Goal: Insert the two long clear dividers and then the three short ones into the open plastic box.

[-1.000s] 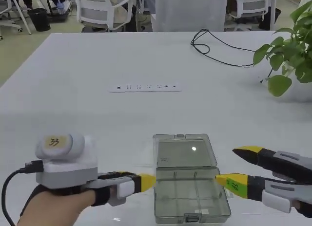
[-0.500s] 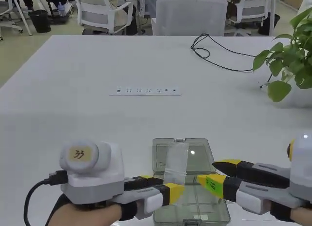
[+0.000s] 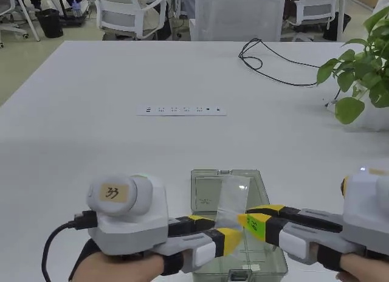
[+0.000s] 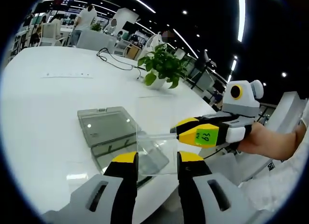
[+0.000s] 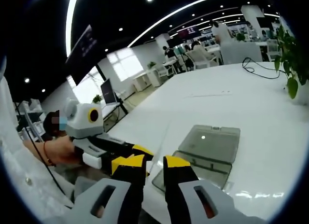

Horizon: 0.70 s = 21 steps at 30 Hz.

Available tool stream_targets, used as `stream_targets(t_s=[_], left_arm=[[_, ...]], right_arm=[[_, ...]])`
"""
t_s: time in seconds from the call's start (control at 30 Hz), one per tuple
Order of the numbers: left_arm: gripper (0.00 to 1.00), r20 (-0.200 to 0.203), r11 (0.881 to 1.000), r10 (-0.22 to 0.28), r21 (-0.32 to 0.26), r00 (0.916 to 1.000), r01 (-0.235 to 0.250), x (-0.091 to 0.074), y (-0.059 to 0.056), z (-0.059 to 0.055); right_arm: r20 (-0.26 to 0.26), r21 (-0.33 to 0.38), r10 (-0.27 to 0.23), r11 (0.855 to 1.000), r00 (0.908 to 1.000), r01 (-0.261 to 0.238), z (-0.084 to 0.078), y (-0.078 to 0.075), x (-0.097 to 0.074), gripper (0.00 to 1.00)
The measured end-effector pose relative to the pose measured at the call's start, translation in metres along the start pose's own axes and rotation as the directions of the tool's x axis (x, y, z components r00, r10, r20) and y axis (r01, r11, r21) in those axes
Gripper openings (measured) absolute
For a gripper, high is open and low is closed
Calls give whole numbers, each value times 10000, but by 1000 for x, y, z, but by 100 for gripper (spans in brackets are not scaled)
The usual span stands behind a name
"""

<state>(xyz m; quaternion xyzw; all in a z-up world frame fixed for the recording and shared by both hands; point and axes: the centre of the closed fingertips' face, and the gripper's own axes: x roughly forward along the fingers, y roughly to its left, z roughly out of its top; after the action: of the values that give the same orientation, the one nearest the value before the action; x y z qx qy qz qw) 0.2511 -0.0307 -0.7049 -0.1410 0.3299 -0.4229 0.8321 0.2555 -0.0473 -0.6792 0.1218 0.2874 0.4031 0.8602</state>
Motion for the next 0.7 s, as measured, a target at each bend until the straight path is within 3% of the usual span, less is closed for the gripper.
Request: stream_targets(t_s=[0.7], left_arm=[[29,-75,9998,-73,200,9999,75,3,-3,-4]], right_arm=[[34,898,-486,9948,9988,481,-4,0,3,7]])
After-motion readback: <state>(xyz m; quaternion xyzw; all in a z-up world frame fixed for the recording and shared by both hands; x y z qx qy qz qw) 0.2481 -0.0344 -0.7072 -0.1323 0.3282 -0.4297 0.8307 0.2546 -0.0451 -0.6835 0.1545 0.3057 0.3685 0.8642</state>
